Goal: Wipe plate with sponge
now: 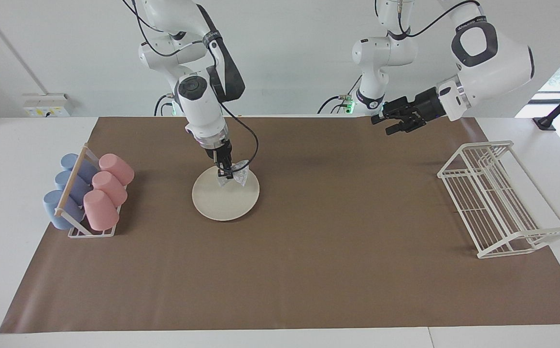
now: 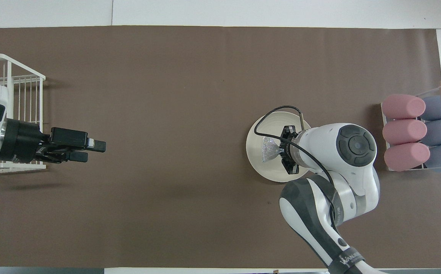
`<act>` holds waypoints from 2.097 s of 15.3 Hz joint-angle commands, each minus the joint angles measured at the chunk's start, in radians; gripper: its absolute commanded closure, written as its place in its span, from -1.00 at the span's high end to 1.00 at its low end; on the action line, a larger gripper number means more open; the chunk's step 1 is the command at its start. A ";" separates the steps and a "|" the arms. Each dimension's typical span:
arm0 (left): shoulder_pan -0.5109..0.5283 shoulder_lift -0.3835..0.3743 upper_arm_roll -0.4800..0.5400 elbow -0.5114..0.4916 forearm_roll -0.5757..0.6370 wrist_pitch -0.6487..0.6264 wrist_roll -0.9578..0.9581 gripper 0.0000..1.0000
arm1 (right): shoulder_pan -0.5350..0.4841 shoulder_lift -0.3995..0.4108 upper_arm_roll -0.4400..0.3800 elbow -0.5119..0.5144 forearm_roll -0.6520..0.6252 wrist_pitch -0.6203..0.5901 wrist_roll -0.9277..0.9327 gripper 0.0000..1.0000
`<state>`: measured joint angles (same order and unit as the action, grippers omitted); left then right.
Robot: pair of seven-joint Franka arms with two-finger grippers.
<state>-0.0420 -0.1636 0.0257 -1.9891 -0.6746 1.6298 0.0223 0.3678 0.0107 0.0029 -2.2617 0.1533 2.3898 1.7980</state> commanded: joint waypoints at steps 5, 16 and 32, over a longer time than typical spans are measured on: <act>-0.001 -0.004 -0.021 0.160 0.476 -0.120 -0.093 1.00 | -0.029 0.011 0.017 -0.047 -0.008 0.112 -0.040 -1.00; 0.001 -0.013 -0.056 0.231 0.696 -0.185 -0.093 1.00 | 0.040 0.144 0.019 -0.052 0.011 0.227 -0.057 -1.00; 0.013 -0.014 -0.047 0.230 0.693 -0.165 -0.099 1.00 | -0.113 0.143 0.012 -0.074 0.006 0.189 -0.206 -1.00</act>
<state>-0.0341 -0.1708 -0.0182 -1.7648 0.0017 1.4700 -0.0642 0.2826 0.1407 0.0106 -2.3138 0.1548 2.5895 1.6409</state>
